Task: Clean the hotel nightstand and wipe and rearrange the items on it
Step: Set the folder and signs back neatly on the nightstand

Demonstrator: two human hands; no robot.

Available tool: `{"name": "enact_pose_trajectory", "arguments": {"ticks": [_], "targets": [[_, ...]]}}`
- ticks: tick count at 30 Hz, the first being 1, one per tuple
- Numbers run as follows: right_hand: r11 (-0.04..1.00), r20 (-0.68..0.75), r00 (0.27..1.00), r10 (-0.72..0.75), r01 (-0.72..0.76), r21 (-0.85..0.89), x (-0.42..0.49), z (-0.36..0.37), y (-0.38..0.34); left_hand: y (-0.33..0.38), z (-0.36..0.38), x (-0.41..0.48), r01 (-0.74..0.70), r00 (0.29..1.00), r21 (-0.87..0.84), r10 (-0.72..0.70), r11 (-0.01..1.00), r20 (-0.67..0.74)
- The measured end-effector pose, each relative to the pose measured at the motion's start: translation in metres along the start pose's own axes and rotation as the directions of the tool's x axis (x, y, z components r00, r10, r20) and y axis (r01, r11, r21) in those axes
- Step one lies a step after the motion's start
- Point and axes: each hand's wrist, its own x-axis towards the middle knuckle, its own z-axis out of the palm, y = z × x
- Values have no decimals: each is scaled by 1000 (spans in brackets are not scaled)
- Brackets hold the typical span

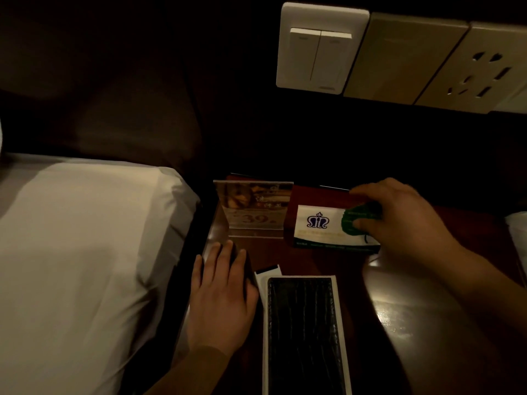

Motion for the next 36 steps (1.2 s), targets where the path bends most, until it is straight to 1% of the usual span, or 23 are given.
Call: {"name": "enact_pose_trajectory", "arguments": {"ticks": [1,3,4,6,8,10,12,14,16,18,20,21,23,24,25,27,28,29,30,31,33,34,36], "targets": [[1000,-41,999,-4,5,17,1,-1,-4,0,0,0,2,1000,2,-2,1000,1],[988,-123,992,-32,50,144,8,-2,-22,0,0,0,2,1000,7,-2,1000,2],[967,-122,991,-49,78,241,12,-1,-34,0,0,-1,-1,1000,8,1,1000,1],[890,-64,994,-89,108,442,21,7,-61,0,0,0,-6,1000,3,6,1000,-11],[823,-43,991,-124,127,554,26,15,-83,0,1,-1,-4,1000,7,4,1000,-24],[827,-124,983,-138,183,532,27,22,-95,0,2,-1,-7,999,10,7,1000,-36],[876,-238,958,-163,251,412,25,26,-99,-1,4,-1,-14,999,9,15,1000,-43],[892,-300,935,-188,290,346,22,29,-98,-2,6,-1,-20,999,7,21,1000,-46],[894,-308,934,-181,287,344,20,29,-97,-2,6,-1,-14,999,-5,14,1000,-40],[905,-281,946,-162,257,340,21,26,-96,-1,4,0,-4,1000,-32,3,999,-29],[915,-240,958,-155,231,331,21,21,-99,-1,-1,1,3,1000,-90,-5,996,-17],[915,-210,965,-155,220,337,20,19,-98,-1,-2,0,11,1000,-147,-14,989,-18],[916,-171,977,-129,183,358,9,12,-87,-3,-8,0,62,997,-339,-73,939,-19],[921,-210,974,-81,154,357,0,8,-74,-5,-14,4,102,992,-446,-125,889,-22],[934,-290,957,-15,117,338,-10,4,-56,-8,-19,12,142,984,-538,-179,831,-18],[956,-445,884,140,-4,292,-34,1,-13,-14,-29,42,194,970,-693,-240,695,31],[938,-464,851,246,-89,334,-45,2,5,-17,-33,61,211,969,-759,-233,616,80],[885,-417,829,372,-181,429,-54,6,18,-18,-36,80,231,968,-805,-212,546,133],[792,-311,818,484,-258,554,-61,12,26,-18,-39,95,253,965,-831,-190,495,180],[683,-179,820,543,-308,662,-66,19,28,-20,-40,105,271,961,-846,-177,459,212],[518,17,853,522,-332,788,-70,33,26,-24,-36,113,309,950,-854,-181,420,254],[471,70,871,486,-329,818,-68,40,25,-26,-33,113,323,945,-852,-184,411,270],[439,98,891,443,-311,843,-62,48,26,-27,-28,112,318,947,-857,-186,405,263]]}}
